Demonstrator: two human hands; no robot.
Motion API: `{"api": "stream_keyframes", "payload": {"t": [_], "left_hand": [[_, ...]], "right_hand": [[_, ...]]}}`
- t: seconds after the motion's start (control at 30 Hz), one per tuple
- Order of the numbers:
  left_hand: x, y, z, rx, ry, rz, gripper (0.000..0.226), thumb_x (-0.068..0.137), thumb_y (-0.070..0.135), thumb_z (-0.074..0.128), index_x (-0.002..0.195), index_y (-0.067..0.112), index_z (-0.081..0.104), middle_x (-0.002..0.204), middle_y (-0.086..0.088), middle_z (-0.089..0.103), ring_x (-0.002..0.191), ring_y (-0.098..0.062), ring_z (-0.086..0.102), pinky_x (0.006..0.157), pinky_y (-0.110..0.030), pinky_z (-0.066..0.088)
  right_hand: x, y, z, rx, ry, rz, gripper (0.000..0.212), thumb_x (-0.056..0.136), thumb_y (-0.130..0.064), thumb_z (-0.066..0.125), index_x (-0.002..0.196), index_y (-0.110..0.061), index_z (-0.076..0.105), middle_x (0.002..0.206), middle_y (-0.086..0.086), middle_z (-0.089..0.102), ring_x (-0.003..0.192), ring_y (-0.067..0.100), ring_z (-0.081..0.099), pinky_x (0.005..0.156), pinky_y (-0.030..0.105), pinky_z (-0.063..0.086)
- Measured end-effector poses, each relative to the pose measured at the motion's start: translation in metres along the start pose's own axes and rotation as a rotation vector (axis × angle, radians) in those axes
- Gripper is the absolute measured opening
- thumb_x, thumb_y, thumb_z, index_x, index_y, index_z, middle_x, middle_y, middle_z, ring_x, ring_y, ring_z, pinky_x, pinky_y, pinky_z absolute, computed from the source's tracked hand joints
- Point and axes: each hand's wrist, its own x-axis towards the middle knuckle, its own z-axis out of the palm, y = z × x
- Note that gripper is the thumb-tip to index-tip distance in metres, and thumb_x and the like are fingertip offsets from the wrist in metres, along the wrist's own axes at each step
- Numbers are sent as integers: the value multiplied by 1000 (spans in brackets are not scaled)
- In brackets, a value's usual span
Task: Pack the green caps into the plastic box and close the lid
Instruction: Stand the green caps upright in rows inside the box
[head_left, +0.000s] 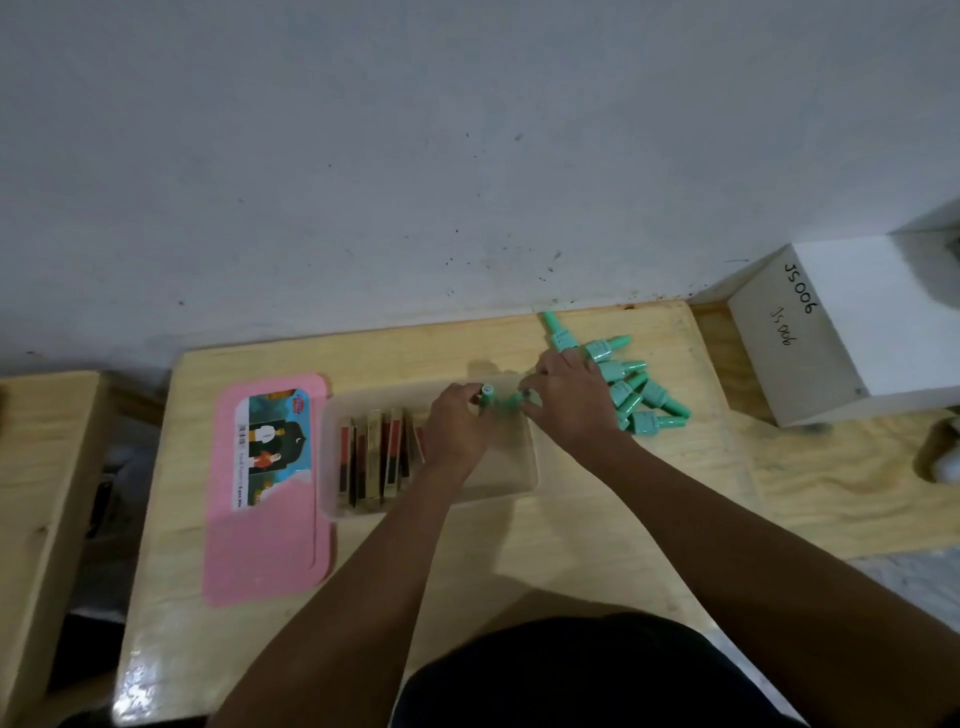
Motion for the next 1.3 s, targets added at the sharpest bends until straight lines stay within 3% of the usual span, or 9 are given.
{"api": "stream_keyframes", "payload": {"t": [0.17,0.47,0.73,0.97,1.3], "left_hand": [[-1,-2,13,80,46,-2,34,84,15,63,117,18,67,117,-2,67,104,-23,63,89,-32,51],[-3,-1,25,-46,112,-33,35,83,4,64,117,12,68,113,-7,70,99,-22,66,81,-18,42],[-8,5,26,-105,170,-41,27,85,9,66,111,9,69,104,-8,73,94,-22,68,77,-20,47],[-6,-1,24,-102,150,-20,23,83,16,70,104,5,71,100,-12,73,91,-25,68,78,-28,50],[-6,6,27,-17,143,-89,24,83,20,71,101,5,68,99,-13,72,88,-25,65,69,-24,40]], "right_hand": [[-1,-3,3,-42,-5,11,25,87,-35,63,107,-23,72,106,1,60,104,22,52,87,41,40],[-1,3,6,63,-8,26,28,90,-39,60,113,-25,68,111,-1,60,106,20,54,89,39,39],[-6,9,6,154,81,36,28,87,-38,63,111,-24,69,102,-1,66,98,20,61,82,38,45],[-44,52,0,205,178,171,25,87,-37,65,108,-25,70,99,-2,68,88,16,62,70,32,48],[-96,110,8,322,81,461,24,84,-41,66,106,-33,68,98,-11,64,86,8,59,63,27,50]]}}
